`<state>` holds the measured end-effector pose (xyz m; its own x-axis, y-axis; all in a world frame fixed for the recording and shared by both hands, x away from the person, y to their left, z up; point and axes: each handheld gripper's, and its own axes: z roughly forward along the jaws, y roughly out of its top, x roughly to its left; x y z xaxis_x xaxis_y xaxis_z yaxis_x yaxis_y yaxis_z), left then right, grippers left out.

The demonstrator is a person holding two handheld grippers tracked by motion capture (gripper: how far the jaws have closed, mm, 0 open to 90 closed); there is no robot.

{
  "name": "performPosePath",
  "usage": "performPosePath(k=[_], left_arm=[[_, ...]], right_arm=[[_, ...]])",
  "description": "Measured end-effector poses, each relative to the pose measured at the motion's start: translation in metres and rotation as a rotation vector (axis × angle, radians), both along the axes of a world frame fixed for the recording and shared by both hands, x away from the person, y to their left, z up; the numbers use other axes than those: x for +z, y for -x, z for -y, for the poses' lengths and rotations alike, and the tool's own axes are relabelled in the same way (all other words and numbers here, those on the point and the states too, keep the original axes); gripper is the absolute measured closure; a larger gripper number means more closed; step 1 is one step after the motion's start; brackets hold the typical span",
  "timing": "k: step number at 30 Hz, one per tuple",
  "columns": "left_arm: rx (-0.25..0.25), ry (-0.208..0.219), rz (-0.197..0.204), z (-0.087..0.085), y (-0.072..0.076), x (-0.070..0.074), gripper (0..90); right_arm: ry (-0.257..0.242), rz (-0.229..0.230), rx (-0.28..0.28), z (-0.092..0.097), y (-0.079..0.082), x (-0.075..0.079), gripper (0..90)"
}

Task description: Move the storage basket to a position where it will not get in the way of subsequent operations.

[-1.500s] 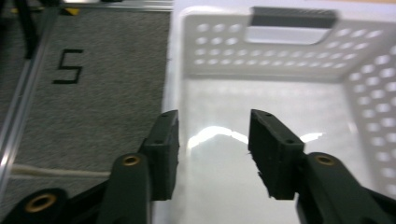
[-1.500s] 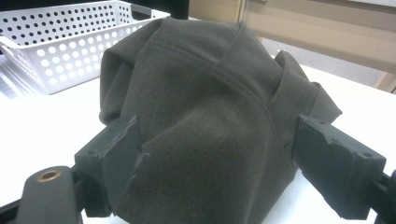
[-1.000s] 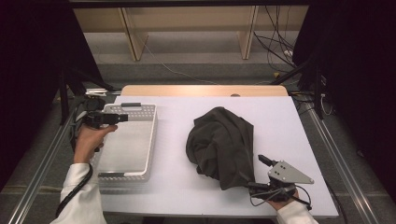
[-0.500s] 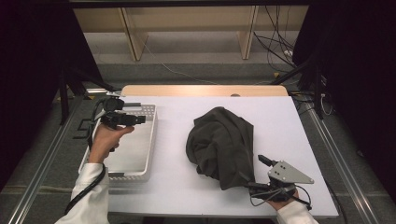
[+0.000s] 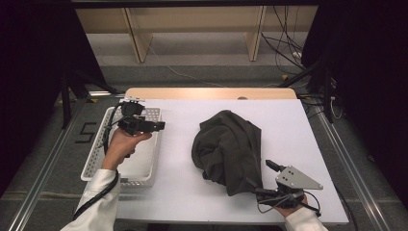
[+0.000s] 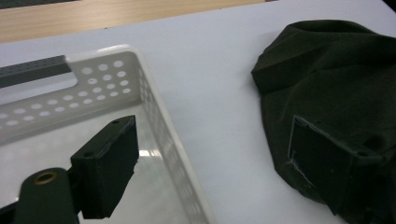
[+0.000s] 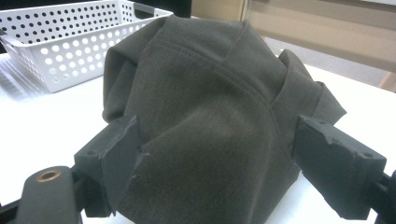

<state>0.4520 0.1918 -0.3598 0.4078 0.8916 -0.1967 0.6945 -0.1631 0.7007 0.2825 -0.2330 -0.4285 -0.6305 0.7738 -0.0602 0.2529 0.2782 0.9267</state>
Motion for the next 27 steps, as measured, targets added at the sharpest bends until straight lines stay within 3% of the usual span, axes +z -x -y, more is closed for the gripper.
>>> performPosePath(k=[16, 27], left_arm=[[-0.083, 0.0, 0.036, 0.037, 0.012, 0.002, 15.6], [-0.146, 0.013, 0.027, 0.058, 0.022, 0.002, 15.6]], right_arm=[[0.007, -0.002, 0.003, 0.0, 0.0, 0.0, 17.0], [0.007, -0.005, 0.005, -0.001, 0.0, -0.001, 17.0]])
